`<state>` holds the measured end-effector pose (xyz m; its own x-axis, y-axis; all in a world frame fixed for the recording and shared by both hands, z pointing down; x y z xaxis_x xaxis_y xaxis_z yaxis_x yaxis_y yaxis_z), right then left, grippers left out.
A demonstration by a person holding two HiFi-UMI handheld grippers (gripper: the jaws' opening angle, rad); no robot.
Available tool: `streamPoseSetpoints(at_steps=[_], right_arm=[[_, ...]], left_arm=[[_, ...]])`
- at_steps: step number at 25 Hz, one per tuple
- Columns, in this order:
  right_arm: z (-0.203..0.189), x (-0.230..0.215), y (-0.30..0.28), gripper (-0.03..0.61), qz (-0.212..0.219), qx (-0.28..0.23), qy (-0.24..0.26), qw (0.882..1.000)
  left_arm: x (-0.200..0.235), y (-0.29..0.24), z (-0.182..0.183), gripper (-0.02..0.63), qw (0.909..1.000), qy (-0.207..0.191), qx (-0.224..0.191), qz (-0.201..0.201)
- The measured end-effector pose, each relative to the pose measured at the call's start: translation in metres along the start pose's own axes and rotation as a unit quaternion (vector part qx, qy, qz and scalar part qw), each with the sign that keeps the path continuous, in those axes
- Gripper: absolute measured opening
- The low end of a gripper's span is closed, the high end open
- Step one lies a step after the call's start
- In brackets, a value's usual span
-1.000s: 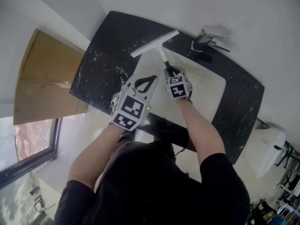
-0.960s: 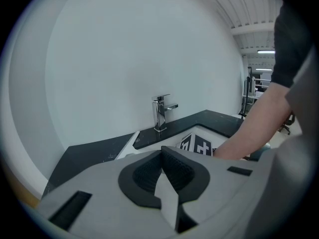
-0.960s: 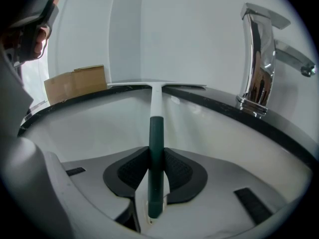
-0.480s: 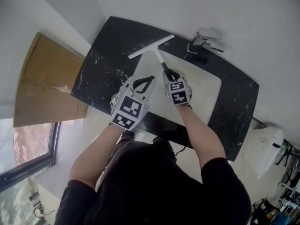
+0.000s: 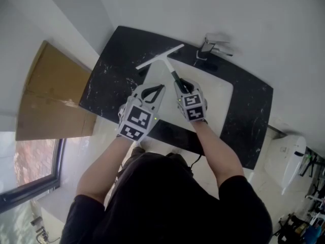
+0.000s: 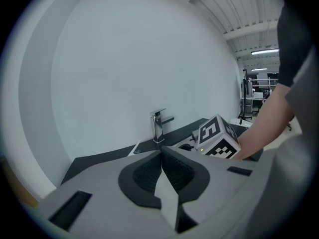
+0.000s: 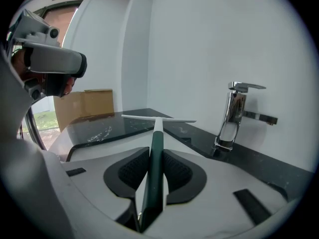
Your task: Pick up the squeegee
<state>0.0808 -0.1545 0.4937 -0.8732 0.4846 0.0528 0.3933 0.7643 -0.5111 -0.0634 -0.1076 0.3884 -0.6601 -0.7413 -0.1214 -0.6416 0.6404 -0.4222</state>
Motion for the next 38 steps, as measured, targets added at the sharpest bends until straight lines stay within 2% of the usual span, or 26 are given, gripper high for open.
streamPoseSetpoints(at_steps=[13,19,38], right_arm=[[0.047,0.039,0.121,0.095,-0.032,-0.066,-0.02,0.997],[0.061,0.053,0.163,0.095,-0.043,-0.095,-0.025,0.994],[0.066,0.063,0.192,0.095,-0.065,-0.114,-0.019,0.991]], left_arm=[[-0.011,0.053,0.024,0.003,0.9979,-0.019,-0.06,-0.012],[-0.015,0.067,0.022,0.003,0.9971,-0.024,-0.071,-0.012],[-0.027,0.058,0.028,0.003,0.9954,-0.039,-0.08,-0.035]])
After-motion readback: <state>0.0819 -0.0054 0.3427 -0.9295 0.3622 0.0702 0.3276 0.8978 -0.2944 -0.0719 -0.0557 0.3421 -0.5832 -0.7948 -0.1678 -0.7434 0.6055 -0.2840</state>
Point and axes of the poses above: the fingertips, and each gripper's own axes: y backward along the fingers, x to its left, z out of its top, the point moved 8 cm from there along y, backward along the fingers, and after that the axes turned 1 degree about x, right-handed, at the moved point
